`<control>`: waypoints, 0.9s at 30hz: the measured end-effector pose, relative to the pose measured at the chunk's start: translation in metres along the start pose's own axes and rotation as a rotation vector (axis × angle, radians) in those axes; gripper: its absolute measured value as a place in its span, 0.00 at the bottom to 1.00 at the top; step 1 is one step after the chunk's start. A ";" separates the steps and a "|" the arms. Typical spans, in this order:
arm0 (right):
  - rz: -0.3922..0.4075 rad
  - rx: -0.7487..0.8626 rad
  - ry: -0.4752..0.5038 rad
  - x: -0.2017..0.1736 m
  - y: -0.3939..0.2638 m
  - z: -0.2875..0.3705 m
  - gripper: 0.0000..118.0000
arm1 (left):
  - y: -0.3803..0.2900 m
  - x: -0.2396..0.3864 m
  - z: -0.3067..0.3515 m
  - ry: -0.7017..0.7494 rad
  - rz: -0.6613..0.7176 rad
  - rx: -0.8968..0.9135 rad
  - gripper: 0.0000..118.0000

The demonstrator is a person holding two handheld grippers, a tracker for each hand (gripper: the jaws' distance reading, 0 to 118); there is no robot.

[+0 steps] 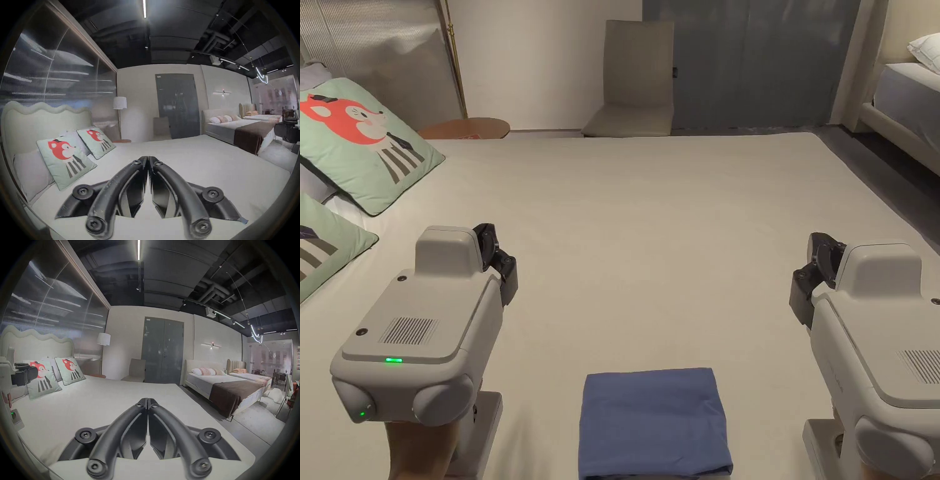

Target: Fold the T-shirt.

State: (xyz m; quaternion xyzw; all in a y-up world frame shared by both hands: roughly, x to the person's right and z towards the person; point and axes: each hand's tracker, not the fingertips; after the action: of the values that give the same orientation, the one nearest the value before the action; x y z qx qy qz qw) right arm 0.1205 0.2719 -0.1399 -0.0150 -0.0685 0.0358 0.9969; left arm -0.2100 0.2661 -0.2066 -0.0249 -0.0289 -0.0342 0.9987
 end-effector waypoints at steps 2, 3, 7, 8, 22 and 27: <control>-0.002 0.000 0.008 -0.001 0.000 -0.001 0.01 | -0.003 -0.003 0.000 0.009 0.008 -0.006 0.00; 0.000 -0.001 0.009 -0.002 0.001 -0.002 0.01 | -0.004 -0.004 0.000 0.011 0.009 -0.009 0.00; -0.002 0.001 0.019 -0.003 0.002 -0.003 0.01 | -0.007 -0.006 -0.001 0.019 0.015 -0.016 0.00; -0.001 0.001 0.019 -0.004 0.002 -0.003 0.01 | -0.004 -0.004 0.001 0.018 0.015 -0.017 0.00; -0.025 -0.274 0.155 -0.038 -0.071 -0.038 0.01 | -0.010 -0.005 -0.005 0.012 0.035 -0.049 0.00; -0.021 -0.469 0.226 -0.061 -0.118 -0.052 0.01 | -0.019 -0.008 -0.011 0.002 0.045 -0.074 0.00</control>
State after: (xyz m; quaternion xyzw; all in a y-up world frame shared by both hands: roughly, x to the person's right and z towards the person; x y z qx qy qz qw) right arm 0.0758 0.1490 -0.1952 -0.2490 0.0369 0.0068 0.9678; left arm -0.2183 0.2467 -0.2167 -0.0622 -0.0259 -0.0130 0.9976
